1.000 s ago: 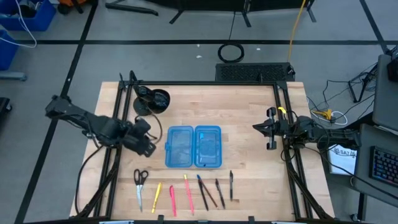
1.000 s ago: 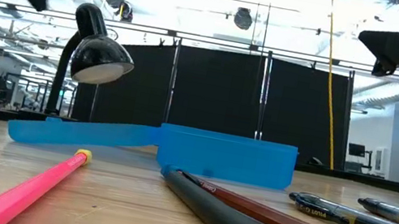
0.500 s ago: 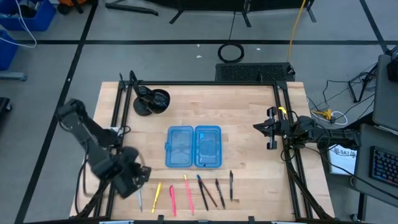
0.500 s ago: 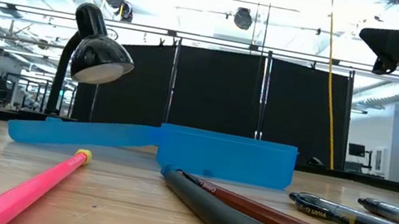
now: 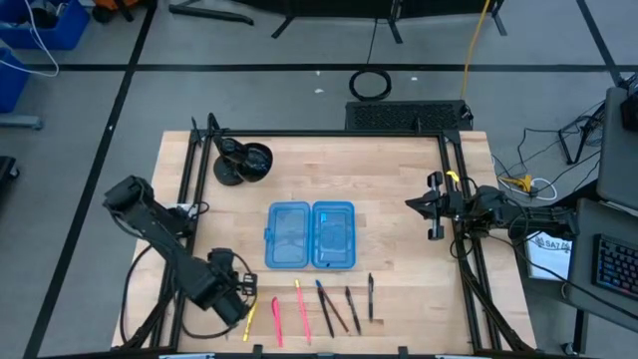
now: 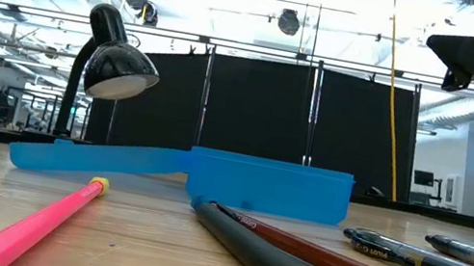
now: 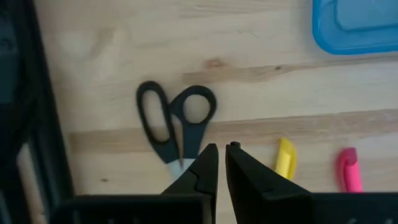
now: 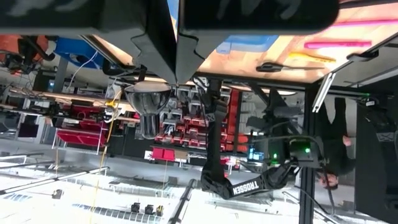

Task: Pick & place school supplies into a supply box
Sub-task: Put the black scissors into the blue supply box

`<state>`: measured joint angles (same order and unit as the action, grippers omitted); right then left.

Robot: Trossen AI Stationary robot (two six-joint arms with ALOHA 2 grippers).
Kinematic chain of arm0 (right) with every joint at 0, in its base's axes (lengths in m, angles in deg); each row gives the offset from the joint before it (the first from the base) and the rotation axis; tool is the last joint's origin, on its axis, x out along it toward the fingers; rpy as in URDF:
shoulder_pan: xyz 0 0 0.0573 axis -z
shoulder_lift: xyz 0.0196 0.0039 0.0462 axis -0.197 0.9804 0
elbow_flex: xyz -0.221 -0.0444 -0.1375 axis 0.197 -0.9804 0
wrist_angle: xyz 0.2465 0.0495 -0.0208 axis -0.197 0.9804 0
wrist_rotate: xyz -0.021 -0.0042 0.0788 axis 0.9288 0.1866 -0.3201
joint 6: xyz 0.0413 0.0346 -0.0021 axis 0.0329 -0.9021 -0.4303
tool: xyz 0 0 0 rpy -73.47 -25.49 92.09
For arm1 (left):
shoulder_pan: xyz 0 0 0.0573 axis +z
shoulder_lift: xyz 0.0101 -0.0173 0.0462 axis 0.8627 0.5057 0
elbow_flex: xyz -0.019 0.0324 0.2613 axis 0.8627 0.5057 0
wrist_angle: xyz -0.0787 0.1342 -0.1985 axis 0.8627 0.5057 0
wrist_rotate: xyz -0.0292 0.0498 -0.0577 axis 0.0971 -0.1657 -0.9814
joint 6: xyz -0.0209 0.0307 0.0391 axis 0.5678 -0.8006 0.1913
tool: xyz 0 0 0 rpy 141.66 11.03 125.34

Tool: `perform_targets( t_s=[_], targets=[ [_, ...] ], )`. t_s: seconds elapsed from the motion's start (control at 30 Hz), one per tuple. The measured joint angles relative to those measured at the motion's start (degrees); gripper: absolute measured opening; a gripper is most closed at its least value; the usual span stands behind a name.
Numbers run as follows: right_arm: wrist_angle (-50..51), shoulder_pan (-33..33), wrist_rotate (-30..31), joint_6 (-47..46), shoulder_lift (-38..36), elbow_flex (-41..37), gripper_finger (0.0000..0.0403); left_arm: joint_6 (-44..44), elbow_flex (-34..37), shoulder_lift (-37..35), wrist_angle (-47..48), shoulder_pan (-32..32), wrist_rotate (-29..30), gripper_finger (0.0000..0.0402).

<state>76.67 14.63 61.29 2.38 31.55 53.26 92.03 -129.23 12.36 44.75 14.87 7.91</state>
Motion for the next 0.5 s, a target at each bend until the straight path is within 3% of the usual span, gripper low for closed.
perform_targets(
  t_s=[0.27, 0.37, 0.5],
  targets=[
    [0.11, 0.0, 0.04, 0.02, 0.02, 0.0, 0.0, -1.55, 0.63, 3.33, -0.04, 1.61, -1.83, 0.0041],
    [0.66, 0.0, 0.04, 0.02, 0.01, -0.02, 0.0, -0.13, 2.34, 3.83, 0.09, 1.5, -4.62, 0.007],
    [1.29, 0.0, 0.04, -1.14, 0.0, -0.01, 0.0, 0.84, 4.19, 3.89, -0.31, 1.5, -3.71, 0.0141]
  ],
)
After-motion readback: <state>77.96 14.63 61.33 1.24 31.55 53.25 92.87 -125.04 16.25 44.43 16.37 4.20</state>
